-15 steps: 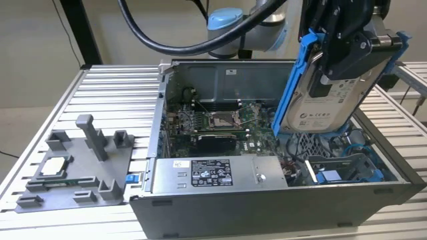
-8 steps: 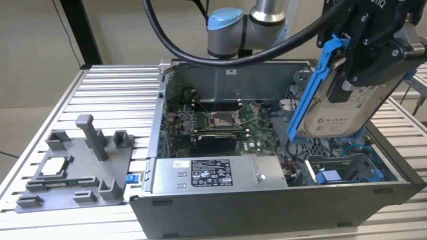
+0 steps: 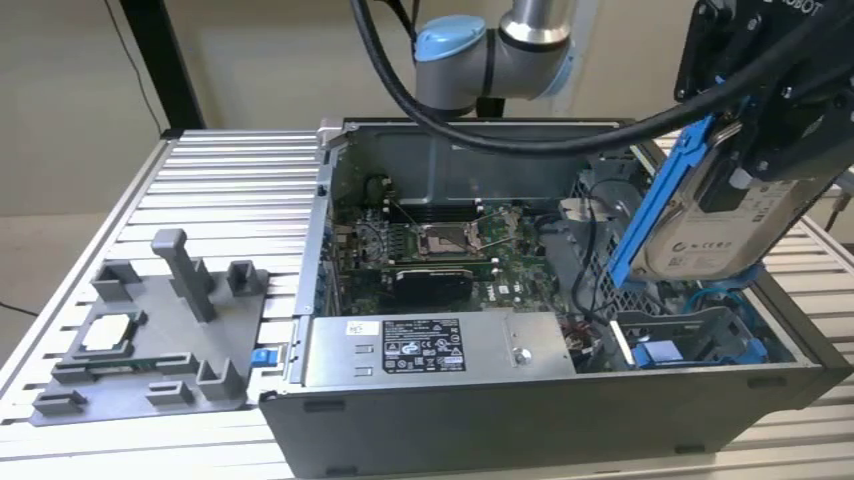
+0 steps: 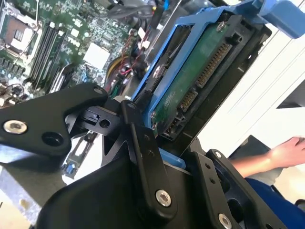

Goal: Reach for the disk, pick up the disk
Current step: 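Pick up the disk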

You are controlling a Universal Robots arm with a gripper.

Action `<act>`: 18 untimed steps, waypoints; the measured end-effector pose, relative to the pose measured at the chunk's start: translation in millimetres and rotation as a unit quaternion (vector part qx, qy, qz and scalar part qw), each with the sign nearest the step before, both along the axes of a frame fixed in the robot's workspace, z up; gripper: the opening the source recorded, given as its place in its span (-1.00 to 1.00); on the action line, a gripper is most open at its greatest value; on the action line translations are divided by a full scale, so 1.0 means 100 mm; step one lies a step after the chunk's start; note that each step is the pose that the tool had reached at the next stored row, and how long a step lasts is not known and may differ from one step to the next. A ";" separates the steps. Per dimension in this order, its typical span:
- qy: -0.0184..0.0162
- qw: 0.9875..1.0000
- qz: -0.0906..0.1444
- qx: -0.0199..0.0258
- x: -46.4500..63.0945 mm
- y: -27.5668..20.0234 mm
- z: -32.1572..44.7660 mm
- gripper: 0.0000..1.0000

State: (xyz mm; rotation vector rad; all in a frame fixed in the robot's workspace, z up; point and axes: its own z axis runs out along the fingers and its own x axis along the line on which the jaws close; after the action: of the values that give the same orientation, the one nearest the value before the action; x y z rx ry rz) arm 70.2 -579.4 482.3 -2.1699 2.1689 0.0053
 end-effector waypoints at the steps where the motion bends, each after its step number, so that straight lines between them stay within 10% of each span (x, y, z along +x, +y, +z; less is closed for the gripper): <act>1: 0.000 1.000 0.000 0.000 0.04 -0.006 -0.002 -1.00; 18: 0.001 1.000 0.000 0.000 0.41 -0.067 -0.025 -1.00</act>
State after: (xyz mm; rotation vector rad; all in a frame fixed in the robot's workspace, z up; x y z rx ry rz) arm 111.2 -586.1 479.8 -2.1712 2.1703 0.0078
